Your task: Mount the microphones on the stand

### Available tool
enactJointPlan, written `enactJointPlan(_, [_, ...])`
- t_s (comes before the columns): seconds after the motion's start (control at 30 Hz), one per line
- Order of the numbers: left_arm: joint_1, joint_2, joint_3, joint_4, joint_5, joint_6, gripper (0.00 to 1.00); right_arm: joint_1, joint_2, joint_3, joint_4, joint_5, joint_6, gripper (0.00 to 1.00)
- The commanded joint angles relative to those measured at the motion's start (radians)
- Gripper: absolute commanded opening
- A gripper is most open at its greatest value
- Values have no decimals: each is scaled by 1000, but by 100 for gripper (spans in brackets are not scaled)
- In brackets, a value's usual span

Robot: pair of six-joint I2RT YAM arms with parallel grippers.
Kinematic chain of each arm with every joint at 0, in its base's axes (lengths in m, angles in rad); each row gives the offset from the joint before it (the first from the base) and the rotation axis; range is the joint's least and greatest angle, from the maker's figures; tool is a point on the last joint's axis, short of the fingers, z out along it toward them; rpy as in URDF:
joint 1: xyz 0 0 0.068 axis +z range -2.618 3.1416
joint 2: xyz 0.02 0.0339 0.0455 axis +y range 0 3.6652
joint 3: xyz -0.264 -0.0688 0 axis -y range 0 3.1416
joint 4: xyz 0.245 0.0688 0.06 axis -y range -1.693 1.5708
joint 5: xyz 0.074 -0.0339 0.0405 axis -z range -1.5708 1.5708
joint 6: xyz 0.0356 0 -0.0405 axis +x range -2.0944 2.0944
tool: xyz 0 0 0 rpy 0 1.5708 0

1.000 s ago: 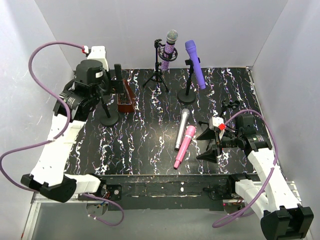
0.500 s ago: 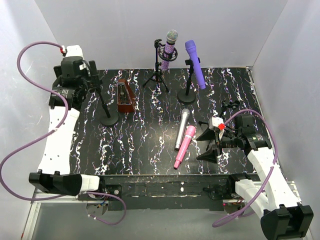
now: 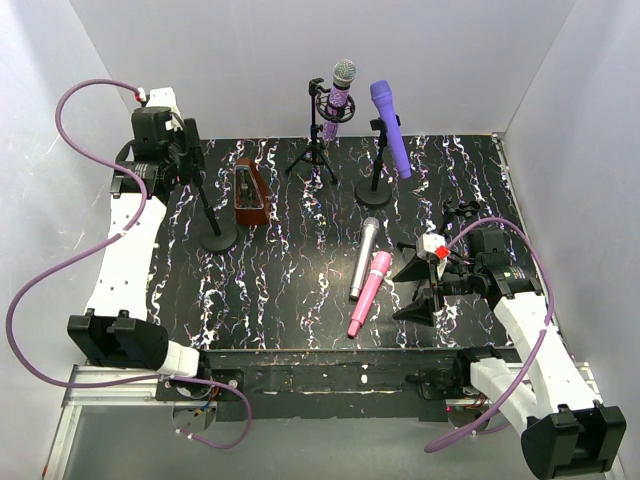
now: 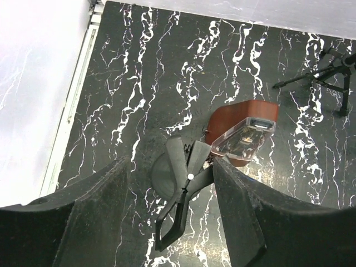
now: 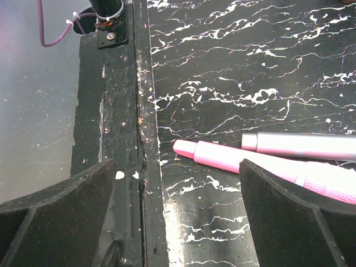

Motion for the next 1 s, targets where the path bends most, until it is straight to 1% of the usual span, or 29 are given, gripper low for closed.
enactJointPlan(0.0, [7,-16,-29,-74,57,12,60,-3,3,14,0,-8,-10,98])
enactJointPlan(0.03, [7,-22,-31,-79,67,14,61,-4,3,14,1,-8,-12,98])
enactJointPlan(0.1, [7,-36,-29,-82,86,18,70,-4,3,14,1,-8,-10,98])
enactJointPlan(0.17, [7,-47,-14,-91,100,20,74,-4,5,14,1,-11,-12,98])
enactJointPlan(0.3, [7,-55,10,-109,114,21,75,-4,6,12,1,-10,-10,98])
enactJointPlan(0.4, [7,-62,6,-122,114,21,72,-3,5,12,4,-9,-12,98])
enactJointPlan(0.43, [7,-64,1,-125,109,21,70,-4,5,12,3,-8,-12,98])
enactJointPlan(0.57, [7,-79,-39,-129,86,32,54,-4,8,12,4,-9,-9,98])
enactJointPlan(0.67, [7,-79,-48,-131,74,35,44,-4,9,11,4,-11,-9,98])
enactJointPlan(0.8, [7,-69,-39,-131,71,37,28,-3,11,11,6,-11,-7,98])
enactJointPlan(0.97, [7,-78,-29,-140,68,40,13,-4,9,9,7,-9,-7,98])
